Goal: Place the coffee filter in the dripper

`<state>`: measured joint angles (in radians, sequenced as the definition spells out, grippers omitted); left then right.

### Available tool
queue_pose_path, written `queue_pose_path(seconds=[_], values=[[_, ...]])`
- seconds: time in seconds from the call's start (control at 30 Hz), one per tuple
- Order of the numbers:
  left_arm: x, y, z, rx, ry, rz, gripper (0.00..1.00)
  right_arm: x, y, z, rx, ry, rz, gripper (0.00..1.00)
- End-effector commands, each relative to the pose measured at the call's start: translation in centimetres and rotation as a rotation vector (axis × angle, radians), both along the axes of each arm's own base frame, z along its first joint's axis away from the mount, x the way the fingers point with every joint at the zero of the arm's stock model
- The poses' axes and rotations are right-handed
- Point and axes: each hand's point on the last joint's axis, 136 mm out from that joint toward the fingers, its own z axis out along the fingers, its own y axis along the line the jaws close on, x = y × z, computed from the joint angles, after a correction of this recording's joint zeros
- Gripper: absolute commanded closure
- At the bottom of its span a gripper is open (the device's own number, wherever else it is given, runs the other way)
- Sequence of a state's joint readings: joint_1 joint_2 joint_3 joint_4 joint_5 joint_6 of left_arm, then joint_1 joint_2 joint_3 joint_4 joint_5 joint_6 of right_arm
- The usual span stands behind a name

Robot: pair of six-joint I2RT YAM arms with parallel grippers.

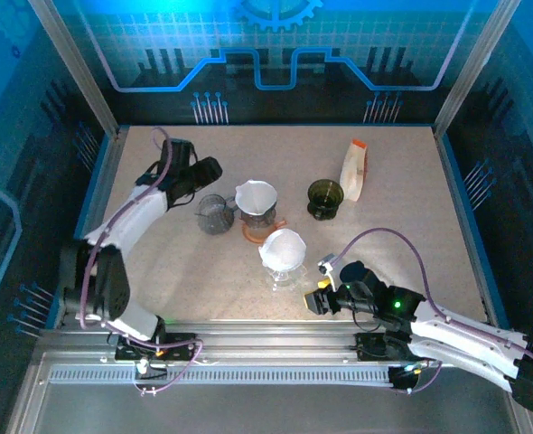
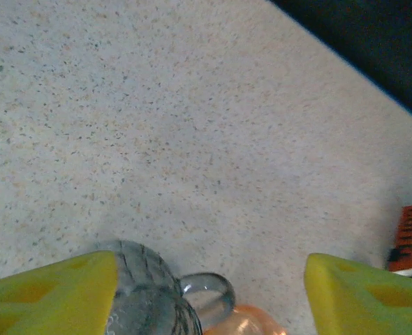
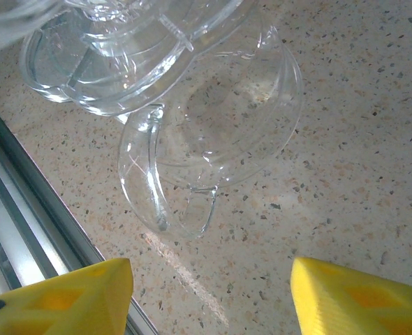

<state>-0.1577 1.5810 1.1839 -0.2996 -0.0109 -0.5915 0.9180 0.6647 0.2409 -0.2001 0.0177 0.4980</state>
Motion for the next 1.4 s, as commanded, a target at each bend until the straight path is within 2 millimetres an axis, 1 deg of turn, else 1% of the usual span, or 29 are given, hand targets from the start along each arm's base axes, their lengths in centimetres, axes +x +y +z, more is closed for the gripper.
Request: queue_pose_path(seconds=[0.0, 0.07, 0.13, 0.2, 0.3, 0.43, 0.53, 0.7, 0.77, 1.2, 1.37], values=[[0.1, 0.4, -1.6, 0.081, 0.066, -0.072, 0.2, -0.2, 0.2, 0.1, 0.017, -0.01, 0.007, 0.38], [0.9, 0.1, -1.9, 0.089, 0.067, -0.09, 0.17, -0.2, 0.2, 0.1, 0.018, -0.009, 0.005, 0.38], [1.6, -0.1, -2.3, 0.096, 0.084, -0.112, 0.17, -0.1, 0.2, 0.2, 0.019, -0.012, 0.002, 0.38], [2.0, -0.3, -3.2, 0.109, 0.114, -0.135, 0.18, -0.2, 0.1, 0.2, 0.017, -0.012, 0.001, 0.38], [2.1, -0.5, -4.3, 0.133, 0.14, -0.165, 0.22, -0.1, 0.1, 0.2, 0.018, -0.016, -0.002, 0.38], [1.9, 0.0, -5.9, 0.184, 0.199, -0.187, 0.23, 0.0, 0.1, 0.1, 0.013, -0.015, -0.007, 0.38], [1.7, 0.0, -6.7, 0.205, 0.216, -0.199, 0.24, 0.0, 0.0, 0.0, 0.011, -0.016, -0.006, 0.38], [1.2, -0.8, -7.0, 0.259, 0.222, -0.239, 0.26, 0.1, -0.1, 0.1, 0.015, -0.023, -0.014, 0.38], [0.9, -0.8, -7.2, 0.267, 0.235, -0.243, 0.27, 0.1, -0.1, 0.1, 0.016, -0.024, -0.015, 0.38], [-2.2, -1.2, -6.6, 0.224, 0.224, -0.234, 0.29, 0.1, -0.5, 0.4, 0.042, -0.049, -0.029, 0.38], [-3.3, -0.9, -6.5, 0.222, 0.229, -0.219, 0.3, 0.2, -0.6, 0.6, 0.05, -0.056, -0.031, 0.38]])
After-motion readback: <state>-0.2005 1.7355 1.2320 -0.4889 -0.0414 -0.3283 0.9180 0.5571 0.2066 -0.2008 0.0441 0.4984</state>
